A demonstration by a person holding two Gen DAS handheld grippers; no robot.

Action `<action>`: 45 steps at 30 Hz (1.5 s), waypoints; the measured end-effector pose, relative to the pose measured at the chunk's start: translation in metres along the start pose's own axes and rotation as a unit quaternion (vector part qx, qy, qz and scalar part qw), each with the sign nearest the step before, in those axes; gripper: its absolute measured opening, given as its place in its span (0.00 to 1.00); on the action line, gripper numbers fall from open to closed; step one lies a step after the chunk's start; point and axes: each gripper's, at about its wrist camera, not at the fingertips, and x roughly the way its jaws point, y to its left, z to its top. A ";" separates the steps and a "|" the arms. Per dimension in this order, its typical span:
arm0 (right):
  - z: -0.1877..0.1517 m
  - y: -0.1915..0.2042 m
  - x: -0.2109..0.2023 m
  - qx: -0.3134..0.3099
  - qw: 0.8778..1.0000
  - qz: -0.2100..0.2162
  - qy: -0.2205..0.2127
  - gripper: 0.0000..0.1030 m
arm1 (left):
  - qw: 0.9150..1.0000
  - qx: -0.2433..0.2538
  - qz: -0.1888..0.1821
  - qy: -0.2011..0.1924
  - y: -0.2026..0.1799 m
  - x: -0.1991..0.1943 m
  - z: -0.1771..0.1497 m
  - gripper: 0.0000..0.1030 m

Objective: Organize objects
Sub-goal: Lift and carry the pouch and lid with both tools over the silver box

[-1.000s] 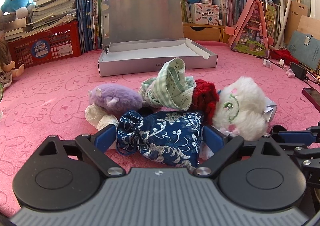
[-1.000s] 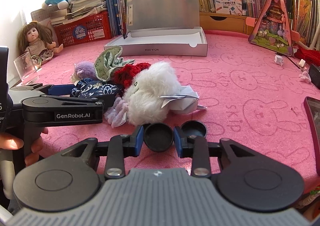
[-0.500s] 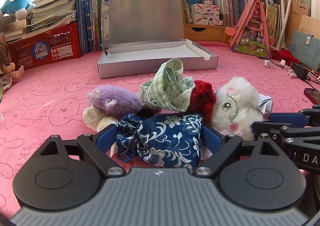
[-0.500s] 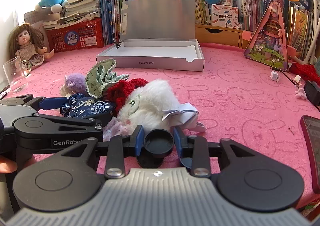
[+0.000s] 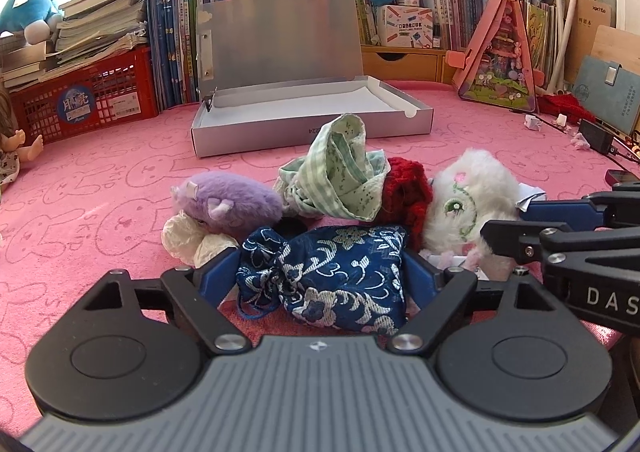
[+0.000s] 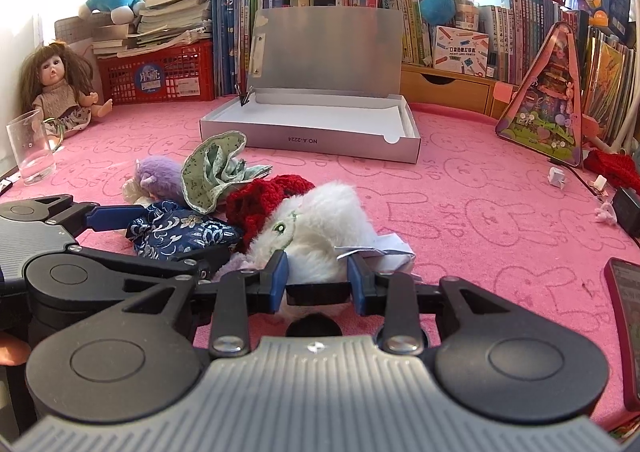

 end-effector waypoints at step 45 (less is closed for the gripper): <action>0.032 0.009 -0.007 0.043 0.998 0.047 -0.022 0.38 | 0.998 -0.059 0.016 -0.025 0.014 -0.043 0.036 0.44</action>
